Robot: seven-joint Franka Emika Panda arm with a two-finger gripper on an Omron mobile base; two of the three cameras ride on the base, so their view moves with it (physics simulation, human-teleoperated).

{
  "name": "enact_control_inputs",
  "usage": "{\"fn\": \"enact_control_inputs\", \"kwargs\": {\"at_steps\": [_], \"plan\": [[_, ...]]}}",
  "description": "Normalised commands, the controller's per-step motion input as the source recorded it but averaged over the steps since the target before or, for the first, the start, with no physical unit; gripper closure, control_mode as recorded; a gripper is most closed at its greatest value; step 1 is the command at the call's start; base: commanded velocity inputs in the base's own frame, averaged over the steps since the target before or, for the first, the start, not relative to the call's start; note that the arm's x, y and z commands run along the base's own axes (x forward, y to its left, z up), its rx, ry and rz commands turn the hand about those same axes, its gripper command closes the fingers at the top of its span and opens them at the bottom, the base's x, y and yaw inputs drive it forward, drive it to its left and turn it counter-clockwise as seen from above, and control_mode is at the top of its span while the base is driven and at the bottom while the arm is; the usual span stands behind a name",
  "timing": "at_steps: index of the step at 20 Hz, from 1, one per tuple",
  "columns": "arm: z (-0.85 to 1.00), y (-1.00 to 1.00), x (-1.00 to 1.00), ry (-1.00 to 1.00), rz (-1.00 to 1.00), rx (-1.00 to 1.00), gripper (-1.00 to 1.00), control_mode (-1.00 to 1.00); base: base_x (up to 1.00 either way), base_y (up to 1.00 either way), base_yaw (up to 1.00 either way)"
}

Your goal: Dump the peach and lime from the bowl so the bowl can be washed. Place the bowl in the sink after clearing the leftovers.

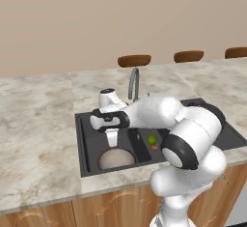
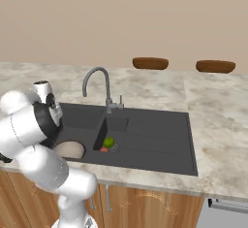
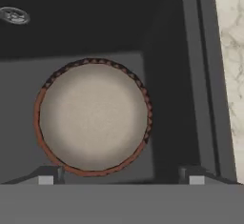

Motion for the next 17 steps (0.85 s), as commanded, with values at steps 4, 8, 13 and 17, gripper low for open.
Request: {"fn": "enact_control_inputs", "kwargs": {"at_steps": [4, 8, 13, 17], "plan": [[1.0, -0.43, -1.0, -0.23, -0.09, 0.0, -1.0, -1.0, 0.0, 0.0, 0.0], [1.0, -0.71, -1.0, -0.29, -0.01, 0.06, -1.0, -1.0, 0.0, 0.0, 0.0], [1.0, -0.79, -1.0, -0.41, 0.0, 0.09, -1.0, -1.0, 0.0, 0.0, 0.0], [0.79, -0.73, -1.0, -0.61, 0.0, 0.11, -1.0, -1.0, 0.0, 0.0, 0.0]]}}
